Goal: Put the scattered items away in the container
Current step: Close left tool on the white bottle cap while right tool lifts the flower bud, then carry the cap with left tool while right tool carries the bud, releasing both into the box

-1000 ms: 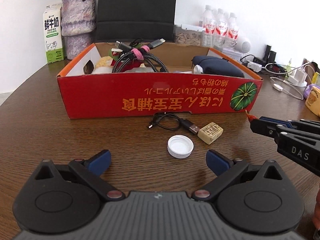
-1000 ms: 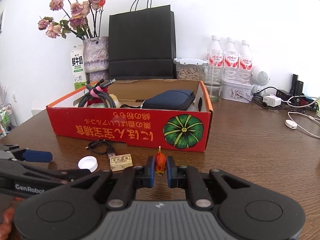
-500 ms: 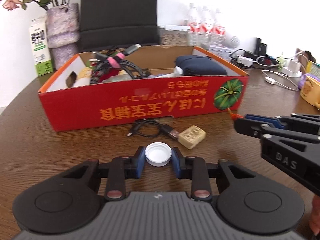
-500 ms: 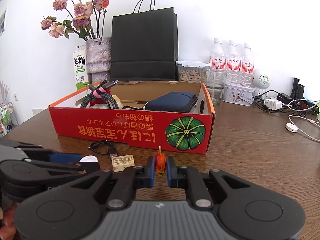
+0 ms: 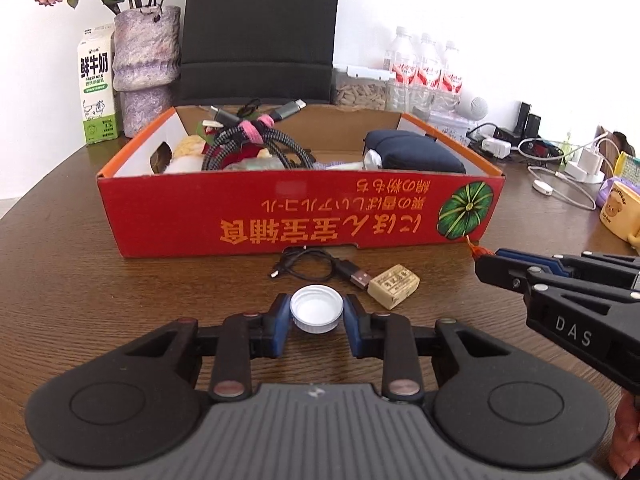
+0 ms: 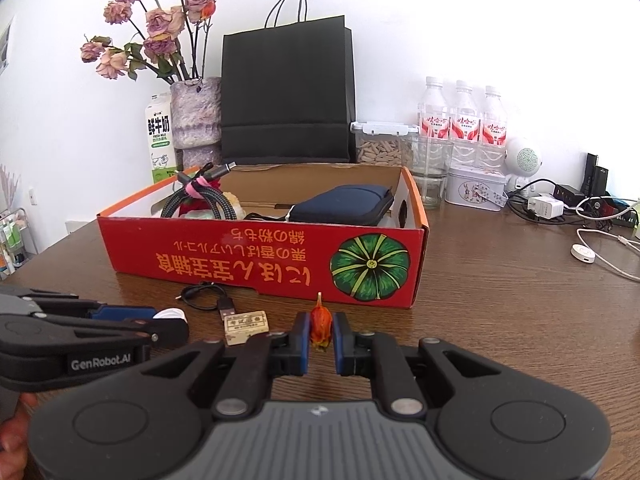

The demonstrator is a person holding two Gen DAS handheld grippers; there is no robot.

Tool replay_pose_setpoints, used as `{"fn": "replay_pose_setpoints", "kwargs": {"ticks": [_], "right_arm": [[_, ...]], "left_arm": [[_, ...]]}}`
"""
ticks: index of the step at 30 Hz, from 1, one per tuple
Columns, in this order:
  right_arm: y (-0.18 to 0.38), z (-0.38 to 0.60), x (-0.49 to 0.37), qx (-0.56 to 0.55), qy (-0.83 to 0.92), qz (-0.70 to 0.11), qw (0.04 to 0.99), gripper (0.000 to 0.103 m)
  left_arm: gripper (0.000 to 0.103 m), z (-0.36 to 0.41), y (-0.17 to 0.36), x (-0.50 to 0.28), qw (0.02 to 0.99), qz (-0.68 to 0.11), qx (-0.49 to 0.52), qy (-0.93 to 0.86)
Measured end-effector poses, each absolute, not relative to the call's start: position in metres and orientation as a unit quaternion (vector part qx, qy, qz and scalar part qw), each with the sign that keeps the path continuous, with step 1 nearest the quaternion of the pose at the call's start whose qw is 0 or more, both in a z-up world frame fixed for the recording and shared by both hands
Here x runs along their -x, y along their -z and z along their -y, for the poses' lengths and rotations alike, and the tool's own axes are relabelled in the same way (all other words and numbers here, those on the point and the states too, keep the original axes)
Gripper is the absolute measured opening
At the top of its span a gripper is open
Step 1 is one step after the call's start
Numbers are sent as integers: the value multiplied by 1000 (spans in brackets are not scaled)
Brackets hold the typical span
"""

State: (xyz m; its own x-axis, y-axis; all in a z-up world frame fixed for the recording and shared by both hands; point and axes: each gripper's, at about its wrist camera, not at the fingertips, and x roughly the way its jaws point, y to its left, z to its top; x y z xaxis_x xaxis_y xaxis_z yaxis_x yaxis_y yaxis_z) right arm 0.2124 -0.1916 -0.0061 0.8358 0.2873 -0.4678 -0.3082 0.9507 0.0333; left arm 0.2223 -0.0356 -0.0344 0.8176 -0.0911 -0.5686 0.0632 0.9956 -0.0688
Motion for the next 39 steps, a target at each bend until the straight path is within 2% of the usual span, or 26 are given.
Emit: {"fn": "replay_pose_setpoints", "kwargs": {"ticks": [5, 10, 18, 24, 39], "right_arm": [[3, 191, -211, 11, -158, -230, 960, 11], [-14, 190, -210, -8, -163, -186, 969, 11], [-42, 164, -239, -15, -176, -148, 973, 11], [-47, 147, -266, -21, -169, -134, 976, 11], [-22, 122, -310, 24, -165, -114, 979, 11]], "left_arm": [[29, 30, 22, -216, 963, -266, 39, 23], [29, 16, -1, -214, 973, -218, 71, 2], [29, -4, -34, -246, 980, -176, 88, -27], [29, -20, -34, -269, 981, -159, 103, -45], [30, -35, -10, -310, 981, -164, 27, -103]]}}
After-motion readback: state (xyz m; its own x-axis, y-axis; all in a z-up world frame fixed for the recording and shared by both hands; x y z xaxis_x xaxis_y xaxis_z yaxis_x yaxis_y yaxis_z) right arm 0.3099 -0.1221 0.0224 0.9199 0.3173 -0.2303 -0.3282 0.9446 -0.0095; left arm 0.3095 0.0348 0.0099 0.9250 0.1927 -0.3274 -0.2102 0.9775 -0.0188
